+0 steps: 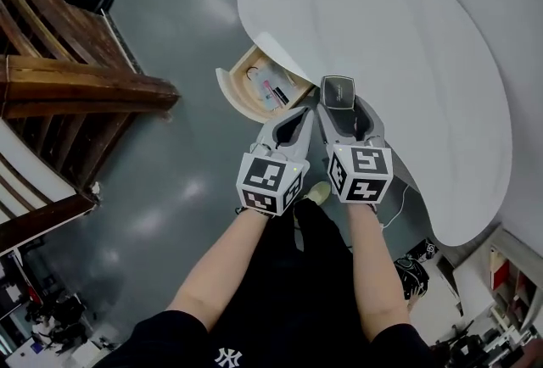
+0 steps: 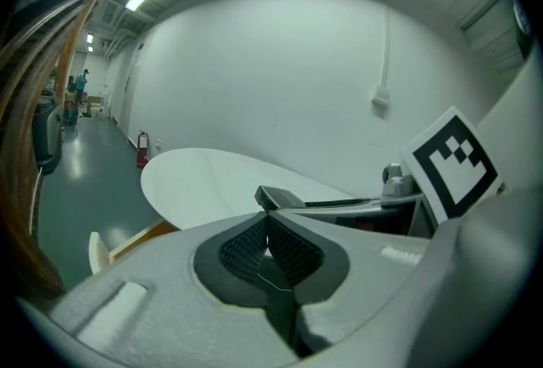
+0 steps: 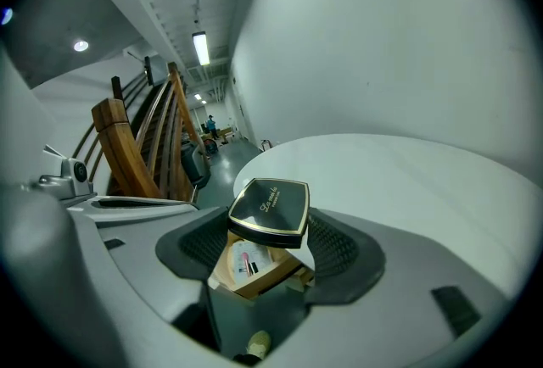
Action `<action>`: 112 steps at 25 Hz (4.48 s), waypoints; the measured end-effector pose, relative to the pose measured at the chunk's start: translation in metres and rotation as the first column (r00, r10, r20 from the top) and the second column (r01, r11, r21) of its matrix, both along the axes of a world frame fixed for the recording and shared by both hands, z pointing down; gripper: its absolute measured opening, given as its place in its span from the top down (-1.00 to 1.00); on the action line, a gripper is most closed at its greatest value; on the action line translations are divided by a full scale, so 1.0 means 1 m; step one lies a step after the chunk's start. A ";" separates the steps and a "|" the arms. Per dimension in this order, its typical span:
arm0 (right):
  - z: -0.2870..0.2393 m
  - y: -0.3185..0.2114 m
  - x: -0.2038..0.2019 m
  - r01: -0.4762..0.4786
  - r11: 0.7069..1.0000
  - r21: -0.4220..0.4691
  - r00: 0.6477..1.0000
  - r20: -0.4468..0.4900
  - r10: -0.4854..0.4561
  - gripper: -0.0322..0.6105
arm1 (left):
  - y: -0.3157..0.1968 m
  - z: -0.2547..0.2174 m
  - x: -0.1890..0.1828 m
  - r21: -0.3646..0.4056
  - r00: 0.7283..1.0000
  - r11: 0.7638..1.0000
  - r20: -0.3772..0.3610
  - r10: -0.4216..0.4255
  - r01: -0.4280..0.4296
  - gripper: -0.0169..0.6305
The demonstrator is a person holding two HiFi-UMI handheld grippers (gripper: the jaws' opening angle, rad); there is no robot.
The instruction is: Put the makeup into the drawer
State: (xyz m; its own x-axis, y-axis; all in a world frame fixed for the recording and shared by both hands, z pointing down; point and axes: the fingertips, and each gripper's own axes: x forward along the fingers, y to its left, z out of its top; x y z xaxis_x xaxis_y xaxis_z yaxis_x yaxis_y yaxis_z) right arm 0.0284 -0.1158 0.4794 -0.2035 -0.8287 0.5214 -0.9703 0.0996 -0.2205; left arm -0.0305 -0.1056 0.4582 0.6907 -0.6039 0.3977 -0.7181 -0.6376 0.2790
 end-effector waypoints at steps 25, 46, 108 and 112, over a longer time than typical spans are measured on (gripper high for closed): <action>0.136 -0.080 -0.152 0.229 0.954 -0.194 0.973 0.035 -0.226 -0.05 | -0.103 0.081 -0.154 -0.071 0.984 0.982 0.025 -0.174 0.175 0.91; 0.235 -0.115 -0.169 0.355 0.838 -0.415 0.918 -0.017 -0.397 -0.05 | -0.146 0.120 -0.161 -0.101 0.979 0.975 -0.005 -0.202 0.200 0.91; -0.221 0.017 -0.030 0.140 0.933 0.330 0.990 -0.073 -0.123 0.85 | 0.019 -0.194 -0.022 0.238 0.994 0.971 -0.095 0.046 -0.022 0.92; -0.248 0.036 -0.022 0.131 0.916 0.379 0.991 -0.080 -0.109 0.85 | 0.037 -0.219 -0.011 0.274 0.990 0.961 -0.119 0.071 -0.036 0.92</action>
State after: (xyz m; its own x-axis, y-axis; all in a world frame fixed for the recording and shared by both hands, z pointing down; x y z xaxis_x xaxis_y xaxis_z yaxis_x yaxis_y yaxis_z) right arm 0.0067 -0.0803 0.2315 -0.2935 -0.9383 0.1827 -0.9555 0.2818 -0.0875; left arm -0.0416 -0.0682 0.2391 0.7591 -0.6374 0.1324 -0.6509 -0.7383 0.1769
